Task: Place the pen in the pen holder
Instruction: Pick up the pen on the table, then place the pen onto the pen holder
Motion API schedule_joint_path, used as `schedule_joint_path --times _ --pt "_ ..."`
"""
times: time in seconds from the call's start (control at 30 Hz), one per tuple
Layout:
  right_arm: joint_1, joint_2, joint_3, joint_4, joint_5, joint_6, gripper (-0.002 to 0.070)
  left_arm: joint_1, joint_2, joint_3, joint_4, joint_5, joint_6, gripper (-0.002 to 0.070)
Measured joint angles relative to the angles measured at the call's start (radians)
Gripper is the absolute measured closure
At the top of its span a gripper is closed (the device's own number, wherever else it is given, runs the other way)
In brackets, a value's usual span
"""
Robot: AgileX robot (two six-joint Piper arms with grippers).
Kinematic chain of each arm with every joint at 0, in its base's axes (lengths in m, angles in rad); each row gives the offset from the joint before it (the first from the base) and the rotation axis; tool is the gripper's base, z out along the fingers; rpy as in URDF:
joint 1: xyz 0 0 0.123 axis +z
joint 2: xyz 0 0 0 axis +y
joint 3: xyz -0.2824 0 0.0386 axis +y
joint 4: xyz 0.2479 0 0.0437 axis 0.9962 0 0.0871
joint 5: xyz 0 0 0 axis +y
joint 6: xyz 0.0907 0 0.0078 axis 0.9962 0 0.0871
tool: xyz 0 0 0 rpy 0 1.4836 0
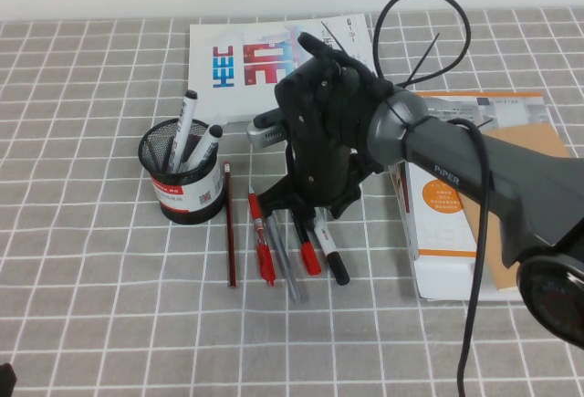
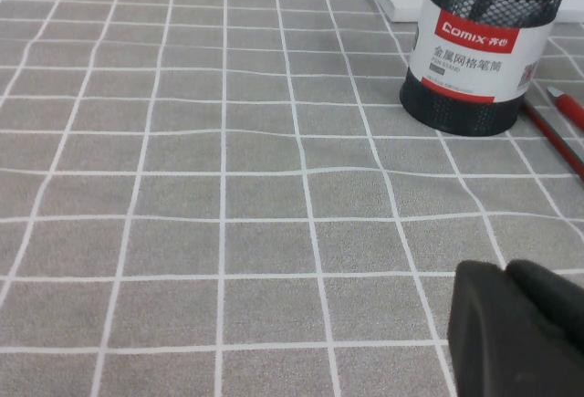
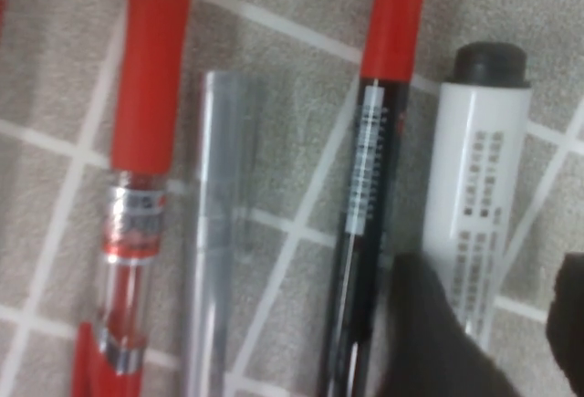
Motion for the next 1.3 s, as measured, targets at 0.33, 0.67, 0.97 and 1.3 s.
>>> schedule_joint_path --times 0.33,0.67,0.97,1.3 --pt "-0.012 0.005 0.000 0.000 0.000 -0.009 0.0430 0.000 0.000 0.000 0.000 0.000 0.000 0.0680" --pt "-0.015 0.015 -0.004 0.044 -0.002 -0.052 0.0563 0.000 0.000 0.000 0.000 0.000 0.000 0.0680" --pt "-0.015 -0.089 0.007 0.019 0.000 -0.102 0.0563 0.000 0.000 0.000 0.000 0.000 0.000 0.0680" --pt "0.012 -0.527 0.418 0.079 -0.567 -0.104 0.0563 0.000 0.000 0.000 0.000 0.000 0.000 0.0680"
